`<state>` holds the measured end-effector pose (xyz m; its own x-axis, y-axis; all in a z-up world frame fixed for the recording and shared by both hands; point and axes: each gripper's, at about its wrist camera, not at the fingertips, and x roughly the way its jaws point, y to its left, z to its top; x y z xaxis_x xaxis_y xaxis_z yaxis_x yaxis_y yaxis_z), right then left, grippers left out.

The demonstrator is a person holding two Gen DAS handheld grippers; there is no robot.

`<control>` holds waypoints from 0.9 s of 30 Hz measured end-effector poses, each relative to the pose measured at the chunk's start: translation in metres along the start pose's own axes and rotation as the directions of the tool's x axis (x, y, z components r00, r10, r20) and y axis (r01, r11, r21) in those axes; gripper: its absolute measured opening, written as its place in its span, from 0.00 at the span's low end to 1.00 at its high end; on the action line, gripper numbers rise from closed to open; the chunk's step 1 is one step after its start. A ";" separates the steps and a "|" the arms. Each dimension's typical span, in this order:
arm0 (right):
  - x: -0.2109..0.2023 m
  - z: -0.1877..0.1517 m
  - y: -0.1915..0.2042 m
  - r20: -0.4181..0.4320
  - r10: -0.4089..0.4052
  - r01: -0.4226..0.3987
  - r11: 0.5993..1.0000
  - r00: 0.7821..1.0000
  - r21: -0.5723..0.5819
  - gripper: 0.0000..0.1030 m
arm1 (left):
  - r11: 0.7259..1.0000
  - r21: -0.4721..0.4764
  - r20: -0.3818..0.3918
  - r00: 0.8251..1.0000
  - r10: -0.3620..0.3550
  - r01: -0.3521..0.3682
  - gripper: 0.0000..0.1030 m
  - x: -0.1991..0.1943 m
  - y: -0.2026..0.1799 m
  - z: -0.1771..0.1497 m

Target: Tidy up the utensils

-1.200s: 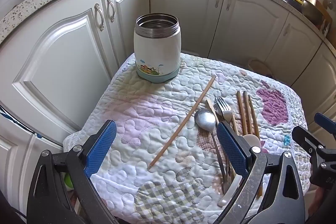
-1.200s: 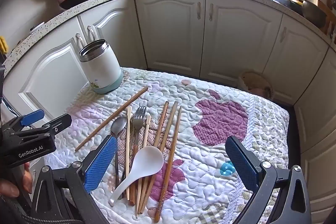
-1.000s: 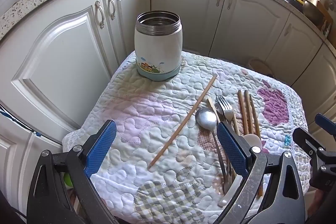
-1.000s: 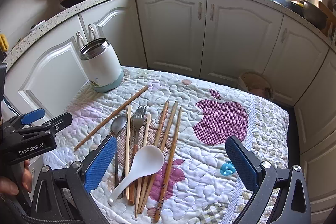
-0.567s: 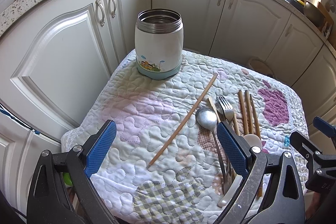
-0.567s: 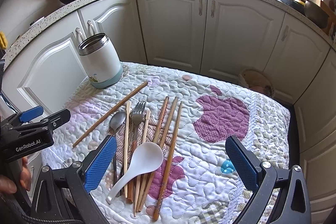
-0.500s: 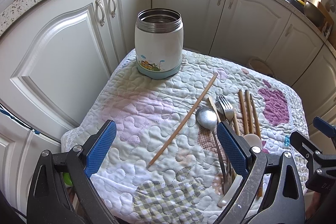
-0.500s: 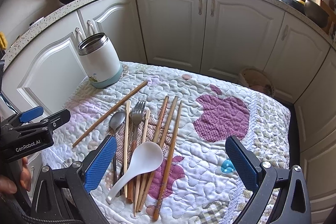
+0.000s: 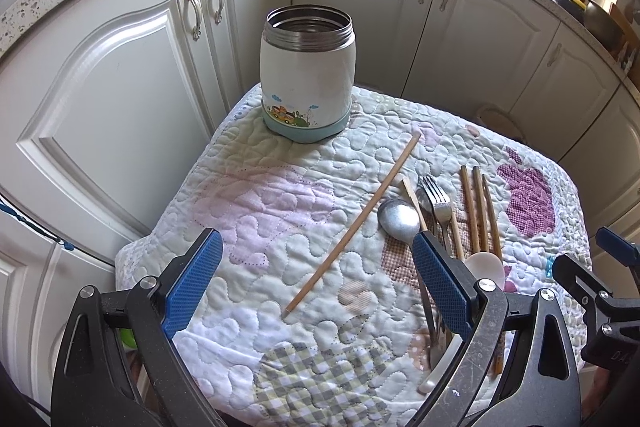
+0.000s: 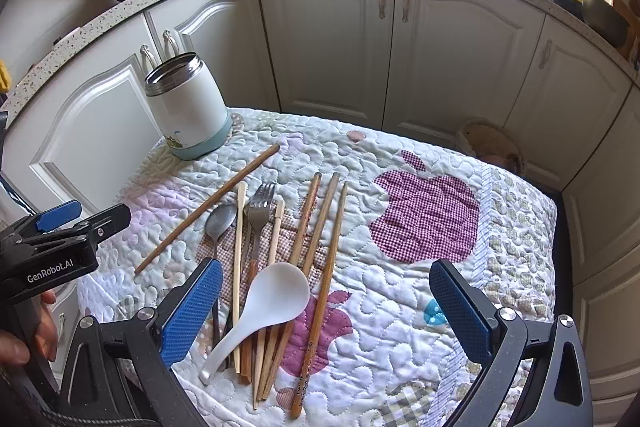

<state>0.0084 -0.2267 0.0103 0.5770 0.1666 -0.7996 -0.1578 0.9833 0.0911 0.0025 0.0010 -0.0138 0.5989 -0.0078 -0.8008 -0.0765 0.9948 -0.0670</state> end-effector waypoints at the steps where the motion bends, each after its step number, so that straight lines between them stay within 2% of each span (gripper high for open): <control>1: 0.000 0.000 0.000 -0.006 0.003 -0.003 1.000 1.000 0.004 1.00 | 1.000 -0.007 0.007 1.000 -0.011 0.011 0.88 0.001 0.001 0.001; 3: -0.001 0.000 0.000 -0.006 0.005 -0.005 1.000 1.000 0.004 1.00 | 1.000 -0.013 0.014 1.000 -0.023 0.023 0.84 0.001 0.001 0.001; 4: 0.000 -0.001 0.000 0.020 -0.041 0.042 0.999 0.999 -0.034 1.00 | 1.000 -0.013 0.018 1.000 -0.024 0.024 0.84 0.001 0.001 0.001; 12: -0.006 0.003 0.000 -0.038 -0.006 0.007 1.000 0.999 0.005 1.00 | 1.000 -0.002 0.020 1.000 -0.016 0.016 0.84 -0.005 0.000 0.003; 18: -0.008 0.003 -0.001 -0.026 -0.004 0.004 1.000 1.000 0.013 1.00 | 0.999 0.004 0.058 0.998 -0.040 0.040 0.84 -0.013 -0.005 0.003; 27: -0.008 0.002 -0.002 -0.018 -0.018 0.018 1.000 1.000 0.002 1.00 | 0.998 0.013 0.027 0.998 -0.065 0.064 0.84 -0.017 -0.011 0.004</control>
<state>0.0058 -0.2298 0.0179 0.5648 0.1475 -0.8119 -0.1459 0.9862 0.0777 -0.0038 -0.0093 0.0034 0.6241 -0.0694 -0.7783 -0.0271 0.9935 -0.1103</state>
